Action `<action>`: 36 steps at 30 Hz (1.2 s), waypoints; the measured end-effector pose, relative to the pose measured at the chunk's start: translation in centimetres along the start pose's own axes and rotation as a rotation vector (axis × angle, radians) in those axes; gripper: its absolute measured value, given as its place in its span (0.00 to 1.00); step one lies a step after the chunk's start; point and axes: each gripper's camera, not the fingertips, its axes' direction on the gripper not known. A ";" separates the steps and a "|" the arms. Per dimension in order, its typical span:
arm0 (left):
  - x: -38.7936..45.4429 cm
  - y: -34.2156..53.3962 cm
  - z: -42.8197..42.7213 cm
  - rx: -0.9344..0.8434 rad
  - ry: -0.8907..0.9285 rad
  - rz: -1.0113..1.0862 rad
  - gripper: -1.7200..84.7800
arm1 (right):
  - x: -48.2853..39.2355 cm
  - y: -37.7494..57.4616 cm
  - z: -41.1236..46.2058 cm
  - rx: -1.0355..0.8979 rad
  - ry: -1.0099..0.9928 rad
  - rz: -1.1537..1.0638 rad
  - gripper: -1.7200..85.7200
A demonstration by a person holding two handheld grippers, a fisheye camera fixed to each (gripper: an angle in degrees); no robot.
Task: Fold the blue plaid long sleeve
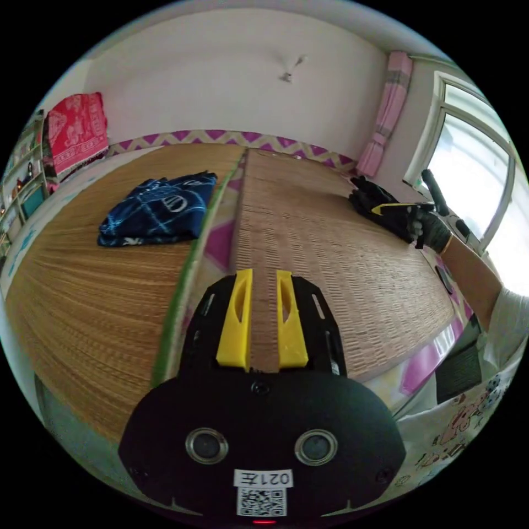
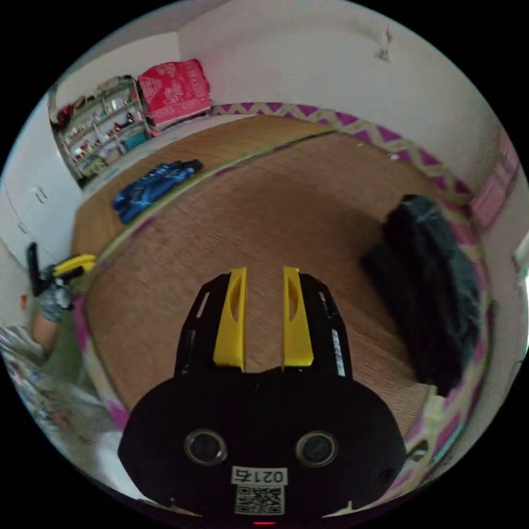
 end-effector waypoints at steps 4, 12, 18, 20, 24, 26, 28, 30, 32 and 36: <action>4.2 -0.2 1.9 0.006 0.064 -0.011 0.01 | 2.4 1.7 -2.1 0.094 0.361 -0.038 0.15; 10.3 0.2 5.5 -0.113 0.031 0.016 0.01 | 1.8 -4.1 1.7 -0.002 0.583 -0.206 0.17; 12.4 0.9 6.8 -0.159 0.001 0.018 0.01 | 2.8 -6.8 3.9 -0.064 0.590 -0.185 0.18; 12.9 0.9 6.9 -0.164 -0.004 0.021 0.01 | 3.4 -7.1 3.4 -0.056 0.562 -0.163 0.16; 13.9 0.7 7.5 -0.196 -0.009 0.014 0.01 | 6.3 -7.4 -0.1 -0.014 0.372 0.031 0.11; 14.1 0.7 7.7 -0.208 0.002 0.005 0.01 | 10.0 -6.5 -3.8 0.079 0.190 0.235 0.10; 14.2 0.7 7.7 -0.213 0.008 -0.005 0.01 | 13.1 -5.2 -6.7 0.156 0.054 0.370 0.09; 14.7 0.8 7.7 -0.216 0.010 -0.004 0.01 | 15.1 -4.1 -10.0 0.219 -0.010 0.454 0.09; 15.1 0.8 7.7 -0.217 0.007 0.006 0.01 | 15.7 -3.7 -15.2 0.252 -0.004 0.455 0.09; 16.2 1.0 7.3 -0.207 0.011 0.043 0.01 | 11.8 -3.7 -23.3 0.223 0.059 0.302 0.09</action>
